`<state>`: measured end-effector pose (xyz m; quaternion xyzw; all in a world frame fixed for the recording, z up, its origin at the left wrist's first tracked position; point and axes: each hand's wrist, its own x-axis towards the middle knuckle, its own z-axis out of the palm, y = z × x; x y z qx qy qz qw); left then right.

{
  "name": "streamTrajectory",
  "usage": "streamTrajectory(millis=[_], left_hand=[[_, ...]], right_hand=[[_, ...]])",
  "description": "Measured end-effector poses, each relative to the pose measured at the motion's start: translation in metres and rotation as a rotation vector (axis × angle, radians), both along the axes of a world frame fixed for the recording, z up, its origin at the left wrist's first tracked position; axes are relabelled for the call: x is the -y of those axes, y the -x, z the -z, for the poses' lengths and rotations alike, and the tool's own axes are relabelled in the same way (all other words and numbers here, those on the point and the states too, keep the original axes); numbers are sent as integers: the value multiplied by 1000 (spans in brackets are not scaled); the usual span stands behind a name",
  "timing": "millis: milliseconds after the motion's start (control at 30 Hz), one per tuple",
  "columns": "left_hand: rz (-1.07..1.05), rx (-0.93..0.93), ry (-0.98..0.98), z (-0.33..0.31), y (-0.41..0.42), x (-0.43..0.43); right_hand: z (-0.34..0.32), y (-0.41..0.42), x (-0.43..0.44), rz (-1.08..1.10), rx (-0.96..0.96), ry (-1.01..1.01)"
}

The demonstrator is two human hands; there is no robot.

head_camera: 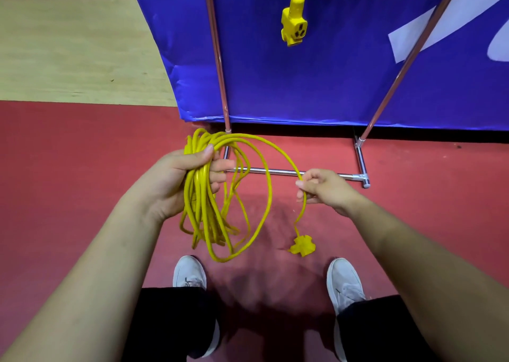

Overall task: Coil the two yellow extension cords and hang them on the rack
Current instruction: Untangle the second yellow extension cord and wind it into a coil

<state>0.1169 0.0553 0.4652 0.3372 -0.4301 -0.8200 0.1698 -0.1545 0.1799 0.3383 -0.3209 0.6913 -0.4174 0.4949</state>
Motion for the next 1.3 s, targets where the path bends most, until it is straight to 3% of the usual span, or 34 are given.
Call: streamTrajectory(millis=[133,233,433,533,633,733,833,933,1033,1133,1300], left_hand=[[-91,-13,-44,8,3,6],[-85,31,-54,11,2,8],[-112,46,-7,12,16,-7],[-31,13,101,13,26,-18],[101,66,362,16,33,-30],[147,88,455,13,36,-33],[87,-17,280,12,35,-26],[-18,-156,73,9,35,-21],[-64,-173,37,6,29,-15],[-49,-97,85,5,22,-10],[-33,120,148,9,14,-2]], right_hand=[[-11,-9,13,183,-100,153],[-23,-14,19,195,-184,224],[-83,-39,12,-394,-492,17],[-112,-50,7,-506,-367,80],[-132,-52,6,-458,-205,244],[-130,-46,7,-401,-98,340],[-108,-38,7,-438,-29,288],[-65,-30,7,-557,-86,139],[-18,-25,0,-624,-109,-13],[-9,-21,-4,-498,-74,-2],[-43,-31,7,-118,61,193]])
